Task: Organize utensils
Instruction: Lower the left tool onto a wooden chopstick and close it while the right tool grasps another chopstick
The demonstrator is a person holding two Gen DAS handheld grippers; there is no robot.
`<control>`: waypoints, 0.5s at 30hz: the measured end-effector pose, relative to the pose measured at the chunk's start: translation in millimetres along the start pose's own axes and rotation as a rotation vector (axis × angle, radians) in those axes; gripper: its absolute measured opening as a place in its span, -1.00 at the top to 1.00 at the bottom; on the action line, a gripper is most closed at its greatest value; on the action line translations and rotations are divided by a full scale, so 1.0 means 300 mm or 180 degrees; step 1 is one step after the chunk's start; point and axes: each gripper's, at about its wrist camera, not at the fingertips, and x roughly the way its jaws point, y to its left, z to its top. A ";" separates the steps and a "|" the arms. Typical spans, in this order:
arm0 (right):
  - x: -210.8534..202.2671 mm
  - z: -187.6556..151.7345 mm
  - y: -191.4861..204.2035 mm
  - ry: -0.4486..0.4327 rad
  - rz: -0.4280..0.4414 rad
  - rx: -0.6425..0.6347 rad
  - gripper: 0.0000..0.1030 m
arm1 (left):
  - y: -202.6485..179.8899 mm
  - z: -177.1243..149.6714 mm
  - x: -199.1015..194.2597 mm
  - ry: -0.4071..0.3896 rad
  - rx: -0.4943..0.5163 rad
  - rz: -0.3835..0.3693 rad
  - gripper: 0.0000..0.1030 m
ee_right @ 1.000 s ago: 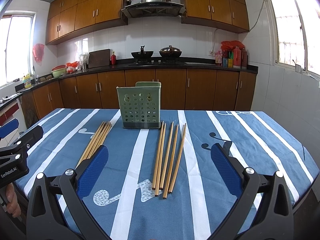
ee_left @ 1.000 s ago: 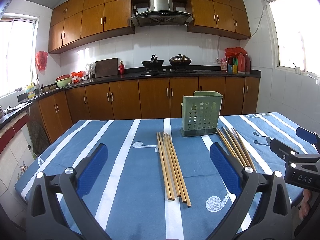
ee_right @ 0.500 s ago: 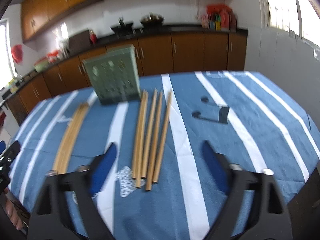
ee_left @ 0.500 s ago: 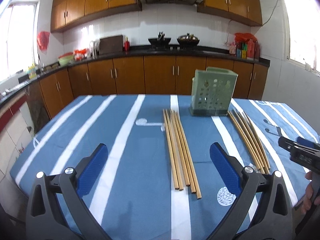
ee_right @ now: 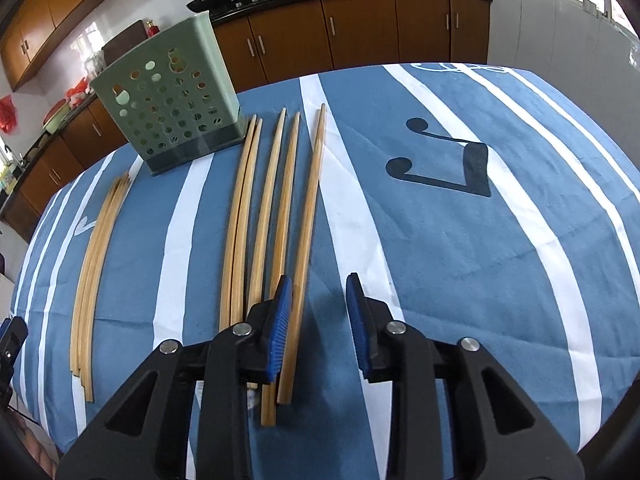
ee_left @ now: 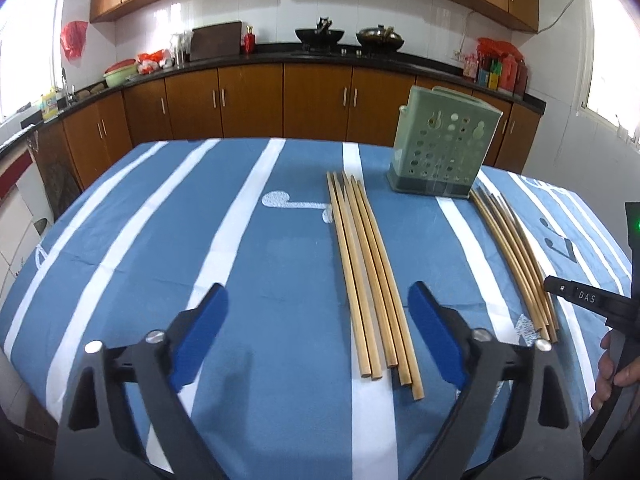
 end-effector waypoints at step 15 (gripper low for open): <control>0.025 0.019 0.011 -0.0101 -0.0192 -0.0205 0.80 | -0.027 0.010 0.208 0.0642 0.0137 -0.0210 0.52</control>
